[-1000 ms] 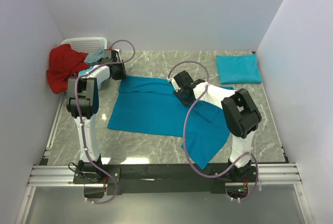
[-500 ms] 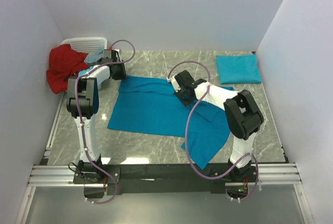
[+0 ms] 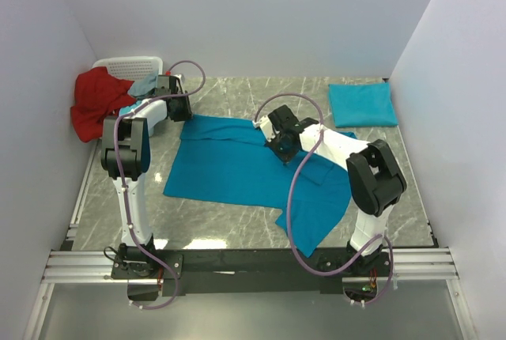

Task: Fold and stack the t-shirts
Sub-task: Fold the tshirt

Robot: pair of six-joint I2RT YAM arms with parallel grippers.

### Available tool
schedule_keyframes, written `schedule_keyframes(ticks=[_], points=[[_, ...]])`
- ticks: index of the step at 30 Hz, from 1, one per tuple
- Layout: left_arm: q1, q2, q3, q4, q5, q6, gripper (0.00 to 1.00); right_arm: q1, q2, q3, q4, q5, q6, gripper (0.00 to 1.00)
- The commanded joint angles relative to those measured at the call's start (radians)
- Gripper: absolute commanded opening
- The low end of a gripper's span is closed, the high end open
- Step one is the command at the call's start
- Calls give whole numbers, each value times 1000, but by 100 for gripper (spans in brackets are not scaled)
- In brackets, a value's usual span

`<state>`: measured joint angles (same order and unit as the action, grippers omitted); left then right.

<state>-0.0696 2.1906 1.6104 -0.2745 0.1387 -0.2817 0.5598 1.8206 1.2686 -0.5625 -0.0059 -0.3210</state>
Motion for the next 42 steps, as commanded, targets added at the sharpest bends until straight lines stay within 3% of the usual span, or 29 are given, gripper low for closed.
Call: schedule_keyframes(ticks=[1,3,7,10,12,15,21,31,42], points=[[-1,14,-1,-3,1,18,32,-17,-40,21,-33,-48,-29,11],[-1,11,-3,-2,2,18,32,-17,-38,23,-42,-72,-41,20],[-1,3,0,-2,6,21,32,-41,-69,37,-73,-208,-61,28],[-1,-32,-4,12,22,24,34,-164,-130,55,-95,-333,-72,40],[-2,-74,-9,21,41,24,35,-303,-181,52,-90,-445,-76,42],[-7,-129,-9,31,56,29,39,-466,-222,26,-53,-467,-46,43],[-44,-252,-62,44,55,42,45,-745,-117,55,22,-474,112,45],[-79,-356,-173,-38,-14,30,45,-824,173,285,-48,-483,191,48],[-93,-197,-116,-166,-10,21,38,-813,267,322,-68,-399,186,52]])
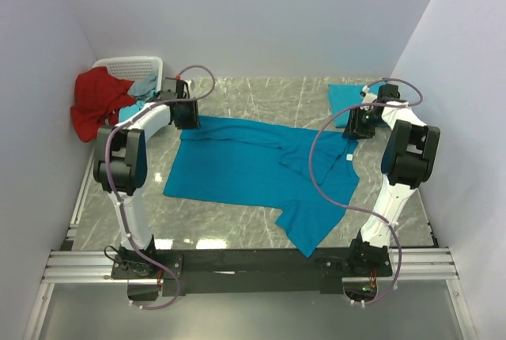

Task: Fold and stack the t-shirts
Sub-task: Fold the tshirt

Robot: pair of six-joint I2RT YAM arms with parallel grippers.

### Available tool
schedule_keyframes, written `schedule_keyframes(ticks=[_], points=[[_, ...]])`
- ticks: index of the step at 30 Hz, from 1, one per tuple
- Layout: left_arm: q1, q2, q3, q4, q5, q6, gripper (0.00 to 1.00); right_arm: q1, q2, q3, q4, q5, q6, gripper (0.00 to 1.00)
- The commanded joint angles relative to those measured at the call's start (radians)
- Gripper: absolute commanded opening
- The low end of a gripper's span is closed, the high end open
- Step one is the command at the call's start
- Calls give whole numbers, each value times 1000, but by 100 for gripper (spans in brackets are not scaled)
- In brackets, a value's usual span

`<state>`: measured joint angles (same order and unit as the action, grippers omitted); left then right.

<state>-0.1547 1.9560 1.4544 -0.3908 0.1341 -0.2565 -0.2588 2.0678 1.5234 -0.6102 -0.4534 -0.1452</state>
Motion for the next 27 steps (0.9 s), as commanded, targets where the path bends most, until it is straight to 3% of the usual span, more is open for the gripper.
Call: schedule_keyframes(ticks=[1,14,27], points=[[-8,46,41,-52,-16,-3,38,9,29,69,-17,64,4,52],[-11,86,50,-71,-28,10,37,32,-66,57,10,182,-56,52],[-19,78,54,-75,-27,25,37,55,70,164,-59,213,-80,52]])
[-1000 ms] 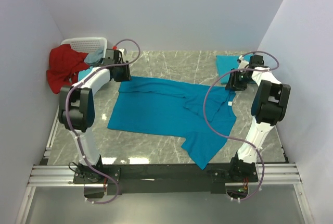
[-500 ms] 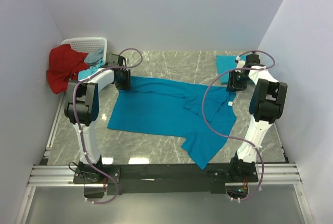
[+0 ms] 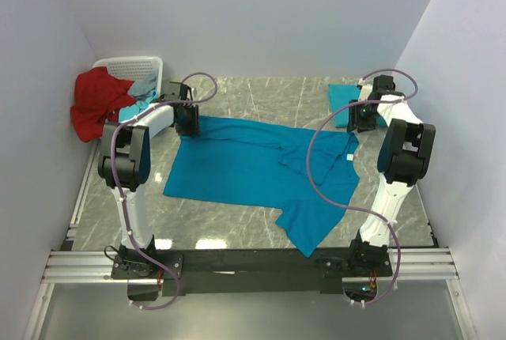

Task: Fold and stack the t-shirts
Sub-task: Fold the tshirt

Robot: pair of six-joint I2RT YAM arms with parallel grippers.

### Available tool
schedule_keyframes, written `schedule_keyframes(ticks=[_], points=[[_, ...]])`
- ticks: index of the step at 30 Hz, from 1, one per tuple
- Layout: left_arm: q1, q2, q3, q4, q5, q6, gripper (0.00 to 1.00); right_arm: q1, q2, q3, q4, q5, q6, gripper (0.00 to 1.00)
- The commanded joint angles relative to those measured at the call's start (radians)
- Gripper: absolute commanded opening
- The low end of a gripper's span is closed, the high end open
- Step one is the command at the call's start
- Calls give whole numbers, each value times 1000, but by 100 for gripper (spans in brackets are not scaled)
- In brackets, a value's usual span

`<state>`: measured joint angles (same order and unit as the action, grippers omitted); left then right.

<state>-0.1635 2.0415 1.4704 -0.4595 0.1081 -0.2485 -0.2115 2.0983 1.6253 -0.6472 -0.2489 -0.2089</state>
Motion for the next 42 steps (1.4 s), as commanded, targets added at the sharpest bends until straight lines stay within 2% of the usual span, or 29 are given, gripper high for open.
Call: schedule_keyframes(ticks=[1,12,15,16,21,31,37,42], points=[[-10,-7,36,-7,-4,17,37,8,49,67,-32,-1,-20,51],[-11,8,50,-28,-16,22,37,-2,83,64,-86,-36,-38,40],[-11,11,51,-34,-21,22,38,-2,77,50,-85,-50,-47,24],[-11,17,54,-42,-25,22,37,-3,71,42,-83,-56,-52,14],[-11,36,65,-74,-80,20,37,-6,-7,12,-34,-29,-53,0],[-11,14,53,-85,-132,14,37,4,-164,-2,37,-1,-66,0],[2,13,59,-74,-142,-6,34,14,-152,59,40,20,-76,0],[25,25,88,-65,-98,-28,32,34,-74,209,12,66,-90,0]])
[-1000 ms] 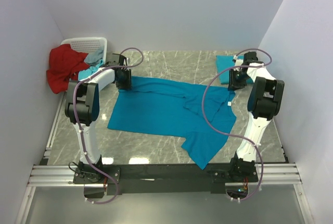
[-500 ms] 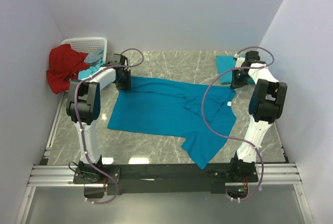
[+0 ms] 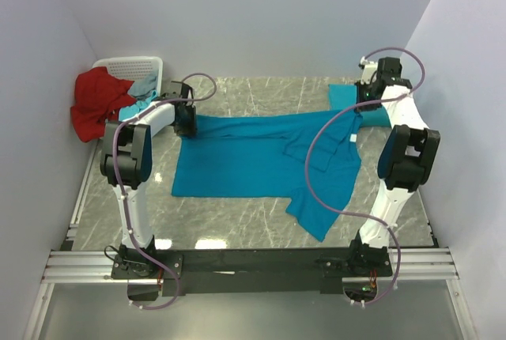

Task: Fold and stack the t-shirts
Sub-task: Fold the tshirt

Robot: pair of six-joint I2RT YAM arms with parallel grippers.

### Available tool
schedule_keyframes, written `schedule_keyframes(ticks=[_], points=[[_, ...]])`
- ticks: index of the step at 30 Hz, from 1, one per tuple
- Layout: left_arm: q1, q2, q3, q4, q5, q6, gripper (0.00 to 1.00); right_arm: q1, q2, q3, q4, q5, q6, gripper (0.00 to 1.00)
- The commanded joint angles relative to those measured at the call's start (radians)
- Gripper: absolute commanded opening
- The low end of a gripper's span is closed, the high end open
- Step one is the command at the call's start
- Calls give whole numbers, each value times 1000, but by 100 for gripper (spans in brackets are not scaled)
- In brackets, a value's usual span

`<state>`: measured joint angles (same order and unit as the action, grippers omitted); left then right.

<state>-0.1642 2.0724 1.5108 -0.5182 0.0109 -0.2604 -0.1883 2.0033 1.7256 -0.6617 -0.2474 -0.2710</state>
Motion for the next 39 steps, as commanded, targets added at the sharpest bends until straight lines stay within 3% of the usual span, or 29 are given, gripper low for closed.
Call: schedule_keyframes(ticks=[1,10,12,13,14,15,16,19,23,24,26,27,28,29,31,32,34,35,36,39], points=[[31,-2,54,-6,7,-20,31,13,35,164,21,72,-31,0],[42,115,190,0,81,-86,29,50,238,484,-23,138,-31,1],[40,120,219,-5,83,-96,29,59,279,512,-12,187,-25,26],[40,109,221,7,78,-91,28,65,285,520,5,236,-25,48],[41,92,218,17,81,-88,29,66,275,511,23,246,-20,58],[42,47,203,29,84,-80,29,66,261,491,49,281,-7,80],[40,17,190,61,87,-74,31,64,238,430,81,304,-7,84],[40,-110,143,108,141,-39,37,62,129,312,175,323,-20,85],[23,-280,77,177,211,36,42,69,-36,192,157,180,-54,86],[22,-357,25,196,221,44,43,69,-75,151,160,80,-69,87],[23,-435,-50,253,270,46,59,67,-208,8,178,-65,-109,87],[26,-505,-134,312,288,43,68,64,-259,-56,200,-210,-143,88],[29,-537,-180,355,294,33,92,64,-312,-187,227,-284,-166,88],[34,-567,-228,395,299,9,99,61,-410,-257,275,-358,-192,88],[41,-638,-339,474,345,4,99,62,-492,-433,303,-605,-301,89],[42,-655,-363,481,409,35,99,61,-530,-475,209,-684,-369,89],[23,-710,-443,498,463,138,98,79,-538,-489,-32,-728,-772,88],[-45,-738,-483,507,415,203,98,91,-514,-479,-249,-701,-892,85],[-101,-797,-565,511,358,301,99,95,-503,-469,-338,-681,-1069,78],[-293,-863,-706,430,232,652,96,76,-500,-489,-513,-656,-1215,70]])
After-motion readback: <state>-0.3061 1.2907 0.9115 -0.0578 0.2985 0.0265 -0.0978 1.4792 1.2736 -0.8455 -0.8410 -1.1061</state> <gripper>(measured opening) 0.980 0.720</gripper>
